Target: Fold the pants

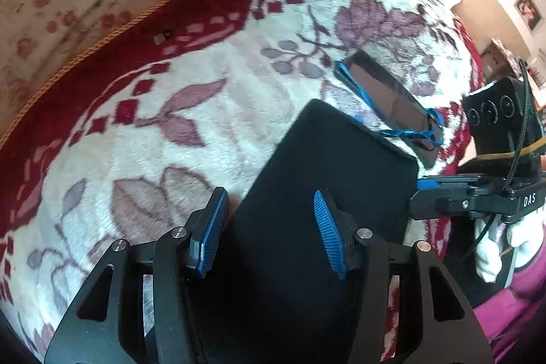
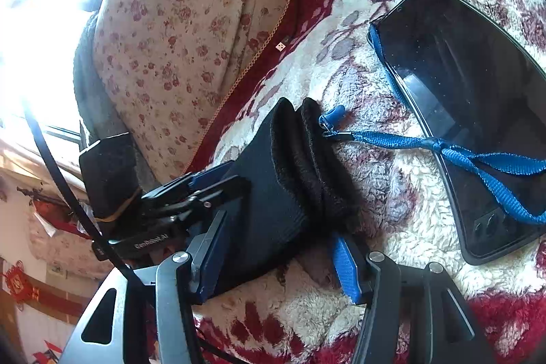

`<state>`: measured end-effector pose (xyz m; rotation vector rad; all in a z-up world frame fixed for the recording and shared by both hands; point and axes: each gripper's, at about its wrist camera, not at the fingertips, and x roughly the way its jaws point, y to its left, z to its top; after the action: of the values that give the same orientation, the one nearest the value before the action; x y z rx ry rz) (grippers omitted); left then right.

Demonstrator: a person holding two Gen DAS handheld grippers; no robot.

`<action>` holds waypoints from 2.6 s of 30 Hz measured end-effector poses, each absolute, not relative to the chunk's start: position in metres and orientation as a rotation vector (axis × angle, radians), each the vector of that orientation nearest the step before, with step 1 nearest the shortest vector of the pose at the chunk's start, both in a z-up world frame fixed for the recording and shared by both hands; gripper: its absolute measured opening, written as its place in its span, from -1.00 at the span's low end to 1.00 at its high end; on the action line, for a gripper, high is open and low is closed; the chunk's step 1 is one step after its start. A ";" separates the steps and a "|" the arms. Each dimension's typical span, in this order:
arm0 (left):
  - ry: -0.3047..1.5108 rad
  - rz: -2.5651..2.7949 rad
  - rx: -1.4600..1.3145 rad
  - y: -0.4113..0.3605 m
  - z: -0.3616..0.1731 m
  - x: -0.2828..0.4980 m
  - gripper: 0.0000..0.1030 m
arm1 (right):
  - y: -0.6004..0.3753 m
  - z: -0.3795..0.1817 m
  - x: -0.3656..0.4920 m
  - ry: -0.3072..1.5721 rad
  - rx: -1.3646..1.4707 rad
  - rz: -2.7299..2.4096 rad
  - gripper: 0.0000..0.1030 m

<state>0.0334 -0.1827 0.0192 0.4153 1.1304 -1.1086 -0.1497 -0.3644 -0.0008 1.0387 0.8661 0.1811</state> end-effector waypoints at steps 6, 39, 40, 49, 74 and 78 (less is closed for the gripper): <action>1.112 -1.174 0.461 -0.194 0.017 0.028 0.02 | -0.368 -0.003 -0.151 0.846 1.086 0.192 0.06; 0.951 -1.179 0.555 -0.202 0.018 0.009 -0.70 | -0.369 -0.008 -0.141 0.800 1.091 0.271 -0.61; 0.957 -1.182 0.540 -0.201 0.018 0.011 -0.72 | -0.369 -0.007 -0.141 0.796 1.087 0.270 -0.65; 0.921 -1.196 0.455 -0.187 0.036 0.013 -0.75 | -0.365 0.007 -0.141 0.733 1.081 0.331 -0.74; 0.841 -0.920 0.194 0.006 0.106 0.014 -0.80 | -0.202 0.096 -0.087 0.766 0.787 0.789 -0.75; 0.929 -0.803 0.098 0.056 0.082 0.017 -0.80 | -0.163 0.076 -0.074 0.846 0.758 0.851 -0.75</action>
<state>0.0171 0.0565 0.0824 0.0980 0.9286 -0.8034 -0.0744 -0.1627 0.0758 0.7576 0.8461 0.8511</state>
